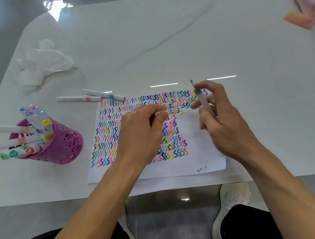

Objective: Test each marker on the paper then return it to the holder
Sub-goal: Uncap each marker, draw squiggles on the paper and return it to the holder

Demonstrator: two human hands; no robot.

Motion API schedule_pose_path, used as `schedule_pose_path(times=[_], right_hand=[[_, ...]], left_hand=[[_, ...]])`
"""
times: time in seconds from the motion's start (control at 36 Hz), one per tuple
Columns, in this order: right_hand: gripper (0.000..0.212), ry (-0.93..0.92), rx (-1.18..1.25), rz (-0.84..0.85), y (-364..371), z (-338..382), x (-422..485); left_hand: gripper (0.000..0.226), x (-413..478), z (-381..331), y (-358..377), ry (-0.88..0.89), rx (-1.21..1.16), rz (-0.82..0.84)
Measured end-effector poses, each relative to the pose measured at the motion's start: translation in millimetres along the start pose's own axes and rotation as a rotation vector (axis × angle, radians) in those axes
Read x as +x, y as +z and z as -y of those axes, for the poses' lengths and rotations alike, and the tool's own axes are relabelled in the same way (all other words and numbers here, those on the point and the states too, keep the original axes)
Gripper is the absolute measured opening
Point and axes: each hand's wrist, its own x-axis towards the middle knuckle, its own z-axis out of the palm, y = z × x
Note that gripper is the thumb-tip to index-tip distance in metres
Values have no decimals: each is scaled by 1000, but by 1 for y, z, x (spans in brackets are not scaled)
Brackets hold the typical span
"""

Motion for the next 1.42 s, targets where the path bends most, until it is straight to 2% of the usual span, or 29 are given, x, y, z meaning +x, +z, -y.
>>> schedule_pose_path(times=[0.17, 0.28, 0.36, 0.44, 0.53, 0.58, 0.64, 0.72, 0.92, 1.11, 1.42], right_hand=[[18, 34, 219, -36, 4, 0, 0], [31, 88, 357, -8, 1, 0, 2], [38, 54, 316, 32, -2, -2, 2], [30, 36, 213, 27, 1, -3, 1], [24, 50, 155, -51, 5, -4, -1], [16, 50, 172, -111, 7, -7, -2], [23, 71, 219, -151, 7, -11, -2], [15, 102, 280, -150, 7, -14, -1], [12, 182, 387, -214, 14, -19, 1], [3, 173, 342, -211, 17, -20, 2], [7, 177, 299, -190, 21, -20, 4]], left_hand=[[16, 1, -2, 4, 34, 20, -15], [15, 0, -5, 6, 62, 26, 1], [15, 0, -5, 6, 80, 38, 13], [15, 0, -4, 7, 88, 52, 30], [18, -1, -3, 8, 93, 76, 38], [20, -1, -1, 9, 107, 98, 54], [21, -1, 0, 10, 113, 99, 67], [22, 0, 2, 11, 110, 111, 74], [23, 1, 6, 14, 122, 210, 110], [19, 2, 7, 17, 147, 250, 119], [15, 4, 7, 19, 146, 248, 99]])
